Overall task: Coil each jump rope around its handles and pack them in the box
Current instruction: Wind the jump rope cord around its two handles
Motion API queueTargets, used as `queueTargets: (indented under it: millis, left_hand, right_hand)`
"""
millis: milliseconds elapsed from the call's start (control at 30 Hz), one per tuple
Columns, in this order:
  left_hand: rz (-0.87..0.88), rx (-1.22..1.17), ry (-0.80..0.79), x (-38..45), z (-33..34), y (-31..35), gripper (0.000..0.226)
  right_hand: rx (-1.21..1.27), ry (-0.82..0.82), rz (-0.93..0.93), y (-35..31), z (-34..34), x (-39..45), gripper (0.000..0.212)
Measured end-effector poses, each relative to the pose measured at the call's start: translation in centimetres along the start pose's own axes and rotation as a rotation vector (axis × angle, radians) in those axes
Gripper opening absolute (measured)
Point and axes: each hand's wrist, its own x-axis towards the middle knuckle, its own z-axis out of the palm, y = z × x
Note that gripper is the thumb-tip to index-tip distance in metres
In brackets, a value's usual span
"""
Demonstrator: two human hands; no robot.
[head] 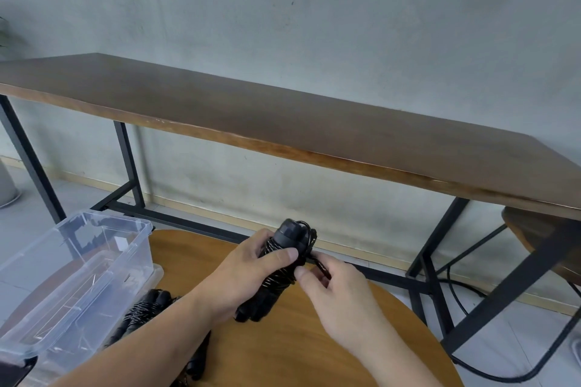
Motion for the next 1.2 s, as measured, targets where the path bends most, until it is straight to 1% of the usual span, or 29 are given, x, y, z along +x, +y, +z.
queueTargets:
  millis: [67,133,267,333,400,500,633,767,933,1000,1067,1133,1200]
  left_hand:
    - [-0.04,-0.079,0.013,0.0,0.0,-0.1,0.027]
    - [-0.052,-0.107,0.021,0.0,0.1,-0.1,0.028]
    - [-0.062,-0.118,0.032,0.1,0.2,-0.3,0.029]
    - [-0.06,-0.108,0.028,0.2,0.2,-0.5,0.031]
    - [-0.05,-0.095,0.037,0.2,0.3,-0.5,0.03]
    - [-0.025,-0.061,0.069,0.0,0.4,-0.3,0.028]
    - [0.029,0.03,0.126,-0.1,0.6,-0.6,0.028]
    - [0.048,0.047,0.137,0.0,0.6,-0.9,0.028]
    - [0.093,0.063,0.128,0.3,0.4,-1.0,0.027]
    - [0.102,0.102,0.146,0.3,0.6,-1.1,0.023]
    - [0.101,0.141,0.169,0.2,0.8,-1.2,0.022]
    - [0.11,0.188,0.161,0.1,0.9,-1.4,0.026]
    - [0.114,0.227,0.117,0.0,0.6,-1.4,0.033]
  right_hand:
    - [-0.178,0.057,-0.068,0.0,0.0,-0.3,0.027]
    - [-0.29,0.095,-0.114,-0.1,0.0,-0.5,0.033]
    - [-0.482,0.138,-0.23,0.0,0.0,-0.6,0.03]
    - [-0.532,0.158,-0.262,0.3,0.0,-0.5,0.029]
    - [-0.518,0.195,-0.288,0.8,0.1,-0.3,0.029]
    - [-0.448,0.254,-0.308,1.6,0.1,0.3,0.026]
    - [-0.265,0.231,-0.282,1.7,0.3,0.6,0.016]
    - [-0.036,0.256,-0.163,1.5,0.3,0.6,0.017]
    - [0.204,0.188,-0.029,0.9,0.2,0.5,0.02]
    - [0.275,0.159,0.006,0.5,0.1,0.3,0.022]
    - [0.338,0.152,0.029,0.3,0.0,0.4,0.02]
    - [0.415,0.15,0.059,0.3,-0.1,0.4,0.016]
    - [0.49,0.152,0.082,0.4,-0.3,0.5,0.015]
